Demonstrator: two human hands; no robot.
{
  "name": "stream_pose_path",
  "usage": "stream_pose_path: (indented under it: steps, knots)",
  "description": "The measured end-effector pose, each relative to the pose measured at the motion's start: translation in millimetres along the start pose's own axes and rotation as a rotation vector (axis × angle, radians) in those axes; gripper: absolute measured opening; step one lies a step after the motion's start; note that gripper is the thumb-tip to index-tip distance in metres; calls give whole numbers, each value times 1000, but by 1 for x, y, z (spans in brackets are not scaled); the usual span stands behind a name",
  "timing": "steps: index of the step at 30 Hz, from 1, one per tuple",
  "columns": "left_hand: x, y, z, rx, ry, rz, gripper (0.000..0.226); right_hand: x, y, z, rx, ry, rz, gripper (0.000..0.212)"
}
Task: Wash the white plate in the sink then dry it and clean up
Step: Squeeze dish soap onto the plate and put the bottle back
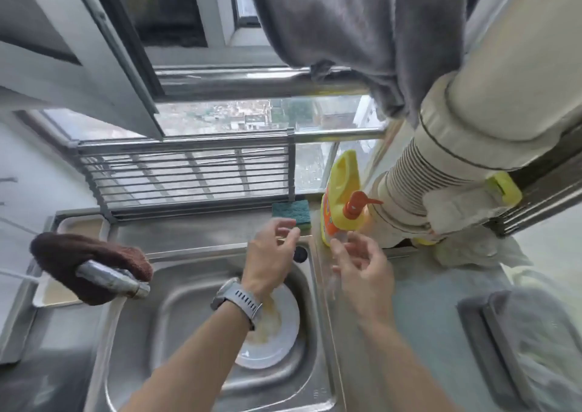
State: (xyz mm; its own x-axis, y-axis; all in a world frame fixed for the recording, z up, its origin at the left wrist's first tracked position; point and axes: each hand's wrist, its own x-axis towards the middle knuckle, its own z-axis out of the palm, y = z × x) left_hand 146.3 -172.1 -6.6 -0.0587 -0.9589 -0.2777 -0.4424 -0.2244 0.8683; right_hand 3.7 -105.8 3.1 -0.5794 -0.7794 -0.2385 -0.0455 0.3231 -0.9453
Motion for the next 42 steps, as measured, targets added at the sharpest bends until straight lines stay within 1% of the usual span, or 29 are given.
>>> stream_pose_path:
  steps: [2, 4, 8, 10, 12, 13, 15, 17, 18, 19, 21, 23, 26, 29, 32, 34, 38, 42]
  knots:
    - [18, 41, 14, -53, 8, 17, 21, 13, -25, -6, 219, 6, 99, 36]
    - [36, 74, 30, -55, 2, 35, 24, 23, -42, -6, 373, 1, 173, 44]
    - [66, 113, 58, 28, -48, 9, 44, 38, -62, -4, 530, 48, 286, 29]
    - [76, 117, 70, 104, -84, -25, 50, 45, -64, -3, 619, 65, 349, 18]
    - [82, 114, 77, 138, -68, -37, 42, 50, -64, -4, 678, 57, 378, 8]
    - [84, 110, 78, 122, -51, -51, 43, 51, -64, -5, 686, 50, 384, 6]
    - [83, 104, 76, 65, -24, -86, 53, 51, -63, -8, 699, 21, 394, 5]
    - [80, 96, 68, 40, 11, -94, 71, 46, -63, -13, 708, -20, 393, 8]
    - [76, 93, 63, 40, 25, -92, 75, 41, -65, -16, 715, -50, 387, 9]
    - [69, 91, 56, 40, 27, -88, 71, 35, -67, -21, 715, -81, 379, 10]
    - [46, 97, 38, 38, 26, -58, 53, 18, -72, -30, 689, -156, 364, 13]
    - [21, 93, 20, 31, 34, -2, 45, -5, -76, -37, 614, -240, 354, 19]
    - [-15, 78, -11, -17, 67, 22, 40, -43, -76, -37, 558, -328, 357, 26]
    - [-54, 49, -46, -27, 77, 7, 35, -86, -67, -19, 513, -402, 411, 20]
    - [-88, 7, -75, -75, 96, -64, 24, -126, -47, 6, 462, -480, 466, 20]
    - [-104, -25, -93, -75, 123, -108, 22, -147, -31, 24, 426, -504, 512, 19]
    - [-114, -98, -121, -29, 179, -252, 29, -173, 10, 63, 367, -557, 662, 19]
    - [-117, -162, -132, 57, 225, -369, 58, -188, 46, 98, 297, -530, 776, 11]
